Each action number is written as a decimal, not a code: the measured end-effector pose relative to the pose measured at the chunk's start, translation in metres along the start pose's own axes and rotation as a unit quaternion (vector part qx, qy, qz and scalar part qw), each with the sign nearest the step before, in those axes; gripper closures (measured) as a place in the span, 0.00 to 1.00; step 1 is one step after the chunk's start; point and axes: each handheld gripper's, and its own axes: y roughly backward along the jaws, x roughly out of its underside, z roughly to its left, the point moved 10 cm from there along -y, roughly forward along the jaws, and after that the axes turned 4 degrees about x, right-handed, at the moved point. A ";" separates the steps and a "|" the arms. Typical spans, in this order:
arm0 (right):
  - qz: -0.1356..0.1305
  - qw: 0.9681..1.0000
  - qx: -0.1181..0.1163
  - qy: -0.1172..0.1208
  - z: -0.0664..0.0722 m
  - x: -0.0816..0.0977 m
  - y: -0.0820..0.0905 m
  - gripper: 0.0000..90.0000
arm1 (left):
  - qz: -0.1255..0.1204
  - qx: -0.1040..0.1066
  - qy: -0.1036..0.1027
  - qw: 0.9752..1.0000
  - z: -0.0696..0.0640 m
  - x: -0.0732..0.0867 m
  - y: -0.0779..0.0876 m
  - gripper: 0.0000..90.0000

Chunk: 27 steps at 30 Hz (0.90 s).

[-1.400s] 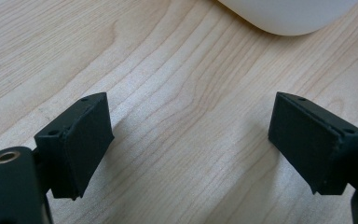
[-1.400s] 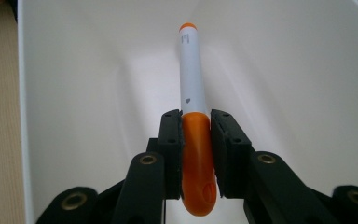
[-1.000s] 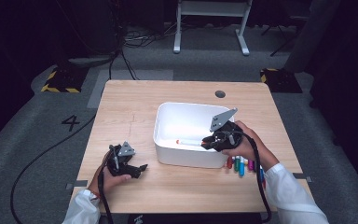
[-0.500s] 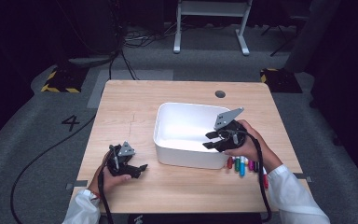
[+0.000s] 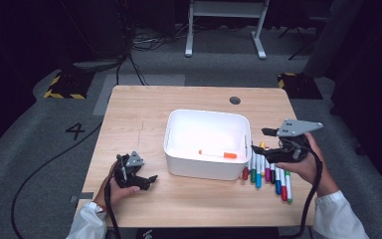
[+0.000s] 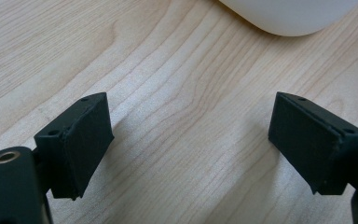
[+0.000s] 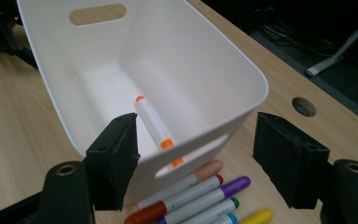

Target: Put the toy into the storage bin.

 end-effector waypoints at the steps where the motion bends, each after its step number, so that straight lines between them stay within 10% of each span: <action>1: 0.004 1.000 0.007 -0.001 -0.003 0.007 0.005 0.35 | 0.000 0.000 0.000 1.000 0.000 0.000 0.000 0.15; 11: 0.025 0.996 0.052 -0.063 -0.021 0.087 0.028 0.36 | 0.001 0.000 0.000 1.000 0.000 0.000 0.000 0.15; 19: 0.087 0.981 0.117 -0.132 -0.055 0.164 0.017 0.43 | 0.001 0.002 0.002 1.000 -0.001 0.000 0.000 0.15; 27: 0.111 0.971 0.113 -0.178 -0.063 0.196 0.006 0.45 | 0.001 0.002 0.002 1.000 -0.001 0.000 0.000 0.15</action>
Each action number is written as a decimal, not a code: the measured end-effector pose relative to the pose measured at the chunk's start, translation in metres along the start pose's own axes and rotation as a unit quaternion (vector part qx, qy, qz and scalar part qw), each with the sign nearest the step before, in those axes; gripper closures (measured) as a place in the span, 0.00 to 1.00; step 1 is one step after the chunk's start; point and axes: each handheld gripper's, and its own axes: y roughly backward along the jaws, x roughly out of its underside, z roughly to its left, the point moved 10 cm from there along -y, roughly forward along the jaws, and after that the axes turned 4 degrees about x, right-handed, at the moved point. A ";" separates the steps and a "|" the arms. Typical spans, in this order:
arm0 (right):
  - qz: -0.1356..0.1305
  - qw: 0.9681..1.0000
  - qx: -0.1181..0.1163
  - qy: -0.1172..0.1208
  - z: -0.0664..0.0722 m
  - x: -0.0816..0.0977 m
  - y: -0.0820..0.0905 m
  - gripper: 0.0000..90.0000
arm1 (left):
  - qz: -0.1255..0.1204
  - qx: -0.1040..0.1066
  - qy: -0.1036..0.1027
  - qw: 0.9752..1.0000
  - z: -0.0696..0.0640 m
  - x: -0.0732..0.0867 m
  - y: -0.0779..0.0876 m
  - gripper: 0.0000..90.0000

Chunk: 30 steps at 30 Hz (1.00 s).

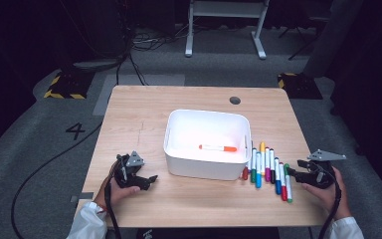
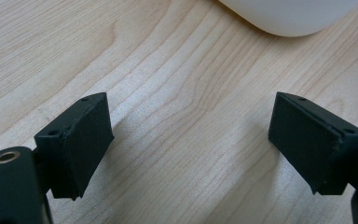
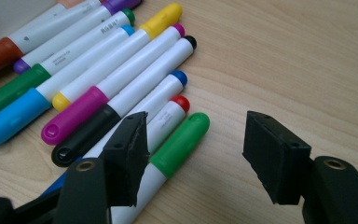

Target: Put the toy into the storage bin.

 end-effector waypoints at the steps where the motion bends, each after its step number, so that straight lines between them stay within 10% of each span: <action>1: 0.003 1.000 -0.003 -0.005 0.000 0.002 -0.001 0.45 | 0.000 0.000 0.000 1.000 0.000 0.000 0.000 0.15; 13: 0.028 0.999 -0.008 -0.014 -0.001 0.017 -0.016 0.48 | 0.001 0.000 -0.001 1.000 0.000 0.000 0.000 0.15; 30: 0.018 0.999 0.028 -0.032 -0.016 0.019 -0.019 0.83 | 0.001 -0.001 -0.001 1.000 0.000 0.000 0.000 0.15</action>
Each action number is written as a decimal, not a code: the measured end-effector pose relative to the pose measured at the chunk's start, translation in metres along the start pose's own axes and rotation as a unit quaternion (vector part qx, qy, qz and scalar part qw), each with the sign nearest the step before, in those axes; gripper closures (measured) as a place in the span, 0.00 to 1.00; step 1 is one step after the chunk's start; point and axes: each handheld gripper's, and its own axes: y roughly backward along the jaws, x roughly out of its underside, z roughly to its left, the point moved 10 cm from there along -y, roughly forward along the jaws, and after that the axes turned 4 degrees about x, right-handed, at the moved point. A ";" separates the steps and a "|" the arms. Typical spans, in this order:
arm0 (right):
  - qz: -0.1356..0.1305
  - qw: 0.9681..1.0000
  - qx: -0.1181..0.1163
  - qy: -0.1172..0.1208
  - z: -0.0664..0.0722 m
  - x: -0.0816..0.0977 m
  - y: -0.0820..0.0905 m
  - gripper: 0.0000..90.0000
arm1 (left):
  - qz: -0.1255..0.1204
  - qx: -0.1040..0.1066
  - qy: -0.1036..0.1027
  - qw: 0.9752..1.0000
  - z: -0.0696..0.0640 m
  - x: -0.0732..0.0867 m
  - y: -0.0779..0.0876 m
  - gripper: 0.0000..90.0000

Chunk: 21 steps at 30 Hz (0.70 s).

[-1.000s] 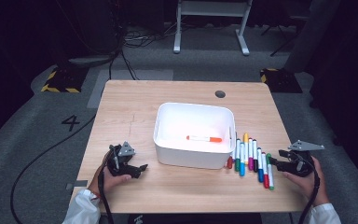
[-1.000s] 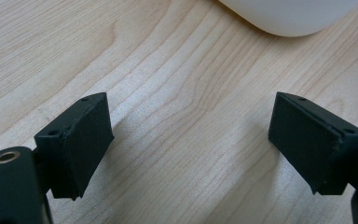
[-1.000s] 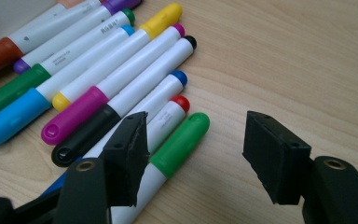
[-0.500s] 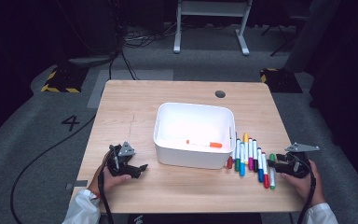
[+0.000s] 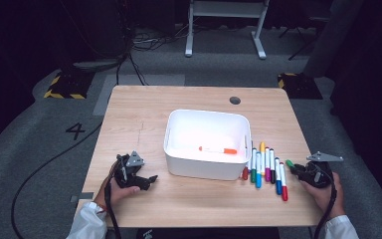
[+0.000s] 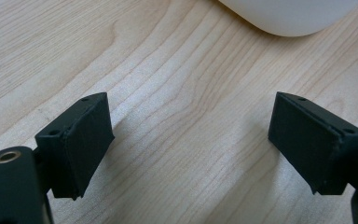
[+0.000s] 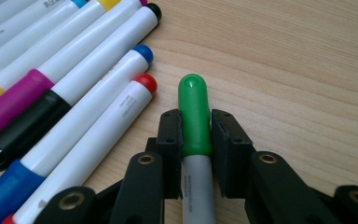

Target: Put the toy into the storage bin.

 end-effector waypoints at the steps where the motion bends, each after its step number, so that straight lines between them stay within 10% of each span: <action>1: -0.001 1.000 0.001 -0.002 0.000 0.000 0.000 0.83 | 0.000 0.000 0.000 1.000 0.000 0.000 0.000 0.15; 21: -0.054 0.998 -0.027 -0.014 0.001 -0.015 0.014 0.83 | 0.000 0.000 0.000 1.000 0.000 0.000 0.000 0.15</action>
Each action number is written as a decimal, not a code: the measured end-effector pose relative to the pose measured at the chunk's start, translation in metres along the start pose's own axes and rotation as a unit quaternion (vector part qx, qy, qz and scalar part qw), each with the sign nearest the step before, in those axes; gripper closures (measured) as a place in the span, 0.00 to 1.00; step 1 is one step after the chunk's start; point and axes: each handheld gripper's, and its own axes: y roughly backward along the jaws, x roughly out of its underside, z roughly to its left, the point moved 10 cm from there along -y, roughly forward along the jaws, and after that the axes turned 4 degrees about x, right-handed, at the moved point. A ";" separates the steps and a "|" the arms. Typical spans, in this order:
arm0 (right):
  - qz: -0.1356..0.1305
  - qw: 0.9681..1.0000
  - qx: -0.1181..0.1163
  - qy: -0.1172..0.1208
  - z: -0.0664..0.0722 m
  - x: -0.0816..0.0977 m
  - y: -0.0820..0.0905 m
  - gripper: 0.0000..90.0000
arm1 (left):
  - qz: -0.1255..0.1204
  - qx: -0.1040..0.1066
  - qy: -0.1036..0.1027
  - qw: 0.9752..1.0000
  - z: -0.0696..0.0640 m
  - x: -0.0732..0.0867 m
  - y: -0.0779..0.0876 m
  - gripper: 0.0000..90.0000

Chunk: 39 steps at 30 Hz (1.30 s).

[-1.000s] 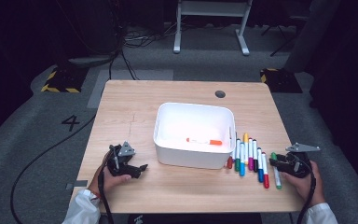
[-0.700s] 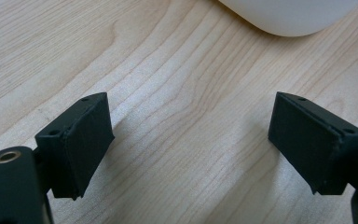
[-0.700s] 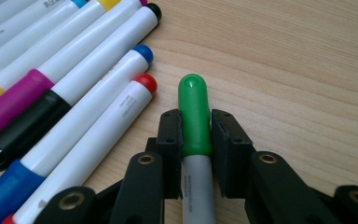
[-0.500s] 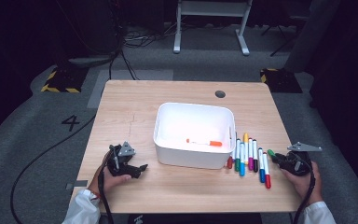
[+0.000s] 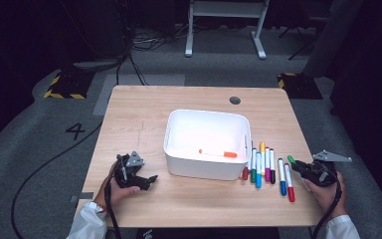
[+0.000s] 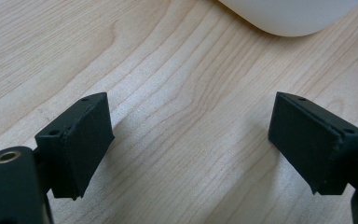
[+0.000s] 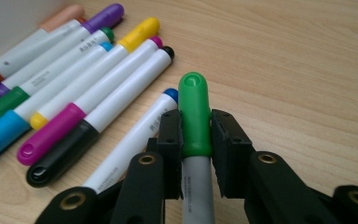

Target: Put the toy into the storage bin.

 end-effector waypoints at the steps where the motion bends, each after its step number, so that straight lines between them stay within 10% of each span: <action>1: -0.006 1.000 -0.004 0.002 0.001 -0.002 0.001 0.83 | 0.000 0.000 0.000 1.000 0.000 0.000 0.000 0.15; 39: -0.075 0.993 -0.084 0.048 0.047 -0.055 0.026 0.83 | 0.000 0.000 0.000 1.000 0.000 0.000 0.000 0.15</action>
